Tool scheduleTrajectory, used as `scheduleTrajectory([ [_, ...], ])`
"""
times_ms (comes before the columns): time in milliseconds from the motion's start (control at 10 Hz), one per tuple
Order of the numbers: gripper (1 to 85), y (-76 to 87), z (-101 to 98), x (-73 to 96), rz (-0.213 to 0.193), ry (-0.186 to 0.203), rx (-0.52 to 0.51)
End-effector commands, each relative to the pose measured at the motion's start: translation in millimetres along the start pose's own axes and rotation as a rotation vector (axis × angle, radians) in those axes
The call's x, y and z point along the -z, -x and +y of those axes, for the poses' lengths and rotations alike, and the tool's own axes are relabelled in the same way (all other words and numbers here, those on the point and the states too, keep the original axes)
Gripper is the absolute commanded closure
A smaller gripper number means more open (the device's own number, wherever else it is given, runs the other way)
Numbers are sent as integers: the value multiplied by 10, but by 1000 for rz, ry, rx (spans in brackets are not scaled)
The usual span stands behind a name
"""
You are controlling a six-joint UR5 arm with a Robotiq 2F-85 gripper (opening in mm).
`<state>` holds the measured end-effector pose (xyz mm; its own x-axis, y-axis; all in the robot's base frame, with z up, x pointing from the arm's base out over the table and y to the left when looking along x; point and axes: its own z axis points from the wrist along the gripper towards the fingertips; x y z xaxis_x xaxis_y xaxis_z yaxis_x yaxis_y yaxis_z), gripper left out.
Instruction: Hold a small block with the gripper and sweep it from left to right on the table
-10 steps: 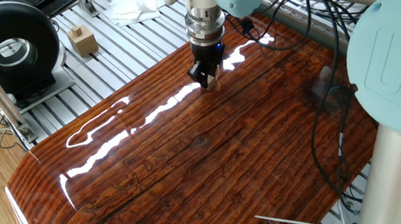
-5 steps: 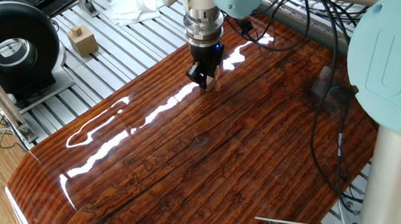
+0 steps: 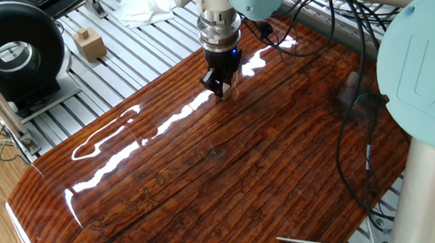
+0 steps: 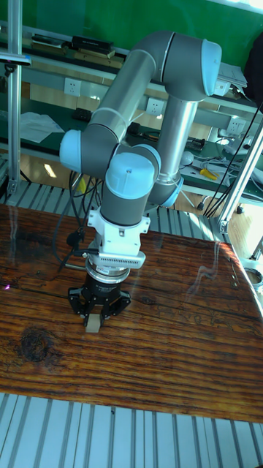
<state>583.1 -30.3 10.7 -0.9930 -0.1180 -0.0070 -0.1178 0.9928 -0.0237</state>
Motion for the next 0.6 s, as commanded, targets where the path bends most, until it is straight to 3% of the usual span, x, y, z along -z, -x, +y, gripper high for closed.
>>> scheduleTrajectory([
  [0,847,16,36,15,-2,7,-14],
  [500,847,20,56,19,-1,7,-19],
])
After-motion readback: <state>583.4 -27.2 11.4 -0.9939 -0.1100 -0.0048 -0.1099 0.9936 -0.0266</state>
